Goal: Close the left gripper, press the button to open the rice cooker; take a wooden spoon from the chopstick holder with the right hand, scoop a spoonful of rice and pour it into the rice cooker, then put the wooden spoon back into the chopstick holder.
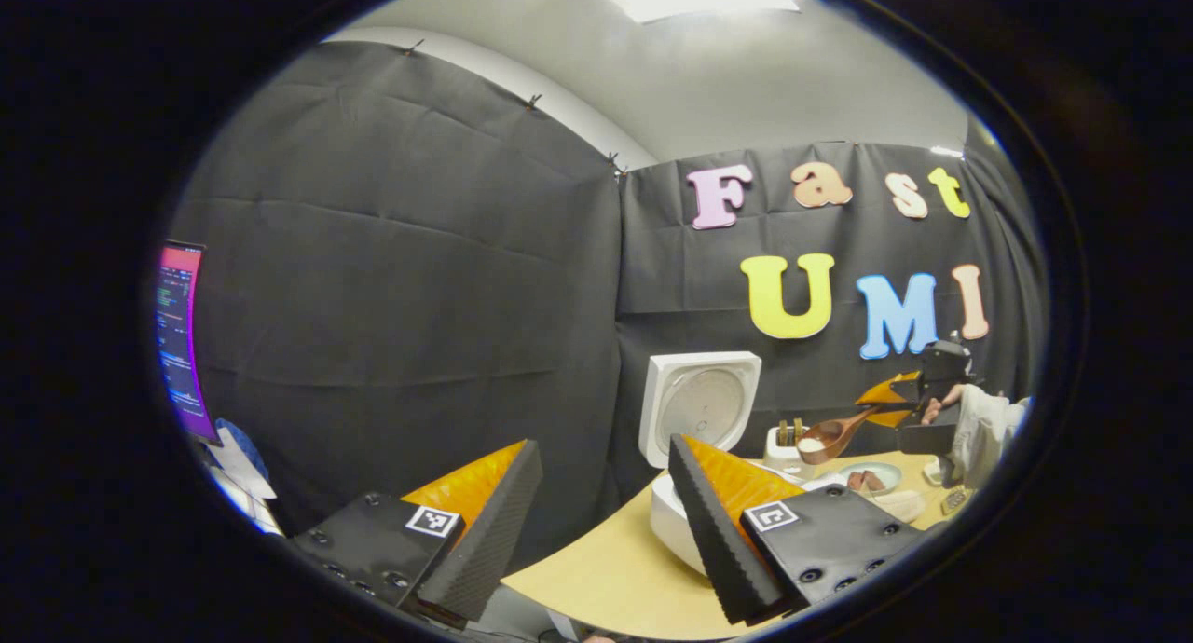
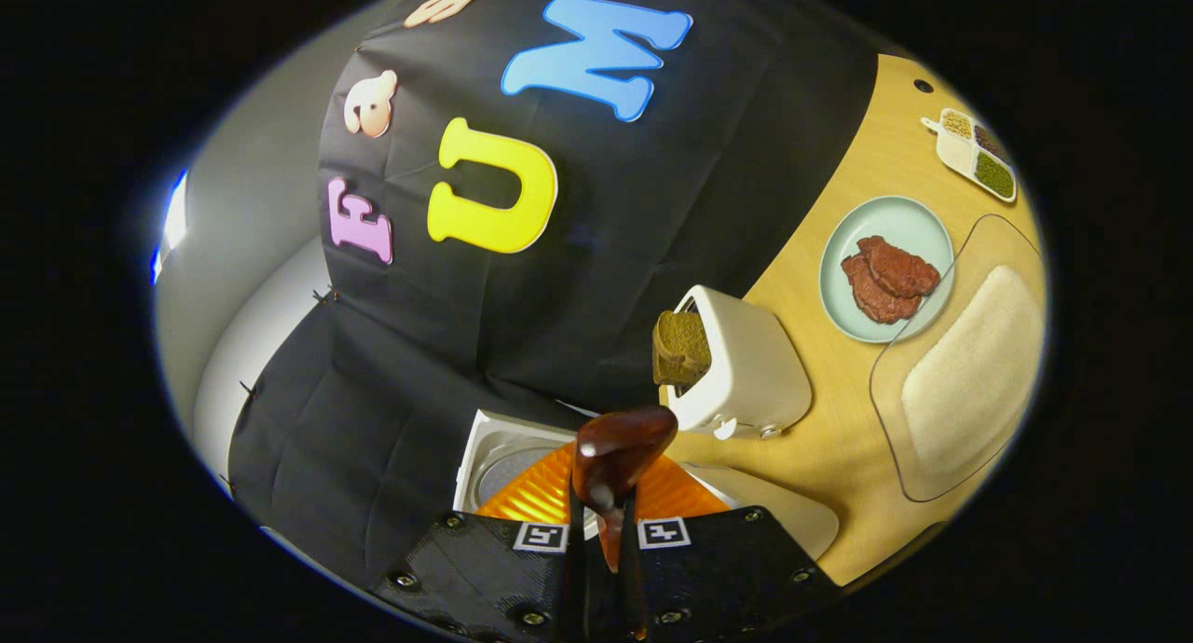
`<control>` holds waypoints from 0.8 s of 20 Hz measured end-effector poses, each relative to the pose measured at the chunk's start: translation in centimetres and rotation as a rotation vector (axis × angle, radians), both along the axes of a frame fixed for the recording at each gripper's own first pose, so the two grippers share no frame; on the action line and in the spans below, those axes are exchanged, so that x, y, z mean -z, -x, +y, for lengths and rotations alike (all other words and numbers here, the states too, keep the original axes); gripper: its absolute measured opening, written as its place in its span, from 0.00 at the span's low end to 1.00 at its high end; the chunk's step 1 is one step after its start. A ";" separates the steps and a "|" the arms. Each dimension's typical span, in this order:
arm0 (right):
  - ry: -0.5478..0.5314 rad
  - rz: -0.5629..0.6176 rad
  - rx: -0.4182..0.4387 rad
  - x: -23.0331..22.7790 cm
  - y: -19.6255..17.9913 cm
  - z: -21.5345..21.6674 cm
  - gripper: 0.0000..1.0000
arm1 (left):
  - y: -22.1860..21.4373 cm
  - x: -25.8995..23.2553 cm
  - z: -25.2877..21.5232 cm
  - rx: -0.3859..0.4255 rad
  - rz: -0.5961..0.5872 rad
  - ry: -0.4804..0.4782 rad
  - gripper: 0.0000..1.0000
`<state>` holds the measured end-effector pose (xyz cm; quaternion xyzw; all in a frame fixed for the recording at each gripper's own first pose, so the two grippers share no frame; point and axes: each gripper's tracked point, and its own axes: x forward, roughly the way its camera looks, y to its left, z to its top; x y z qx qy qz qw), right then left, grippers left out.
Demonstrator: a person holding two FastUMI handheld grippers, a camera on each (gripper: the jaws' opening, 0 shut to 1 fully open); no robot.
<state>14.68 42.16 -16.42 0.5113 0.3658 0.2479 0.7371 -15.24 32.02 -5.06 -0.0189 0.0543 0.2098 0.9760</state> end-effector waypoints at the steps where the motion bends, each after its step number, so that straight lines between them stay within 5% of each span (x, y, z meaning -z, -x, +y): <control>1: 0.011 -0.002 -0.018 0.2 0.2 1.2 0.13 | 0.4 0.2 0.3 -0.010 0.002 0.003 0.95; 6: 0.068 -0.018 -0.101 1.7 1.1 7.0 0.12 | 2.2 0.8 1.6 -0.060 0.021 0.001 0.93; 16: 0.388 -0.221 -0.322 5.7 4.1 13.3 0.13 | 5.1 1.7 3.5 -0.142 0.061 -0.003 0.95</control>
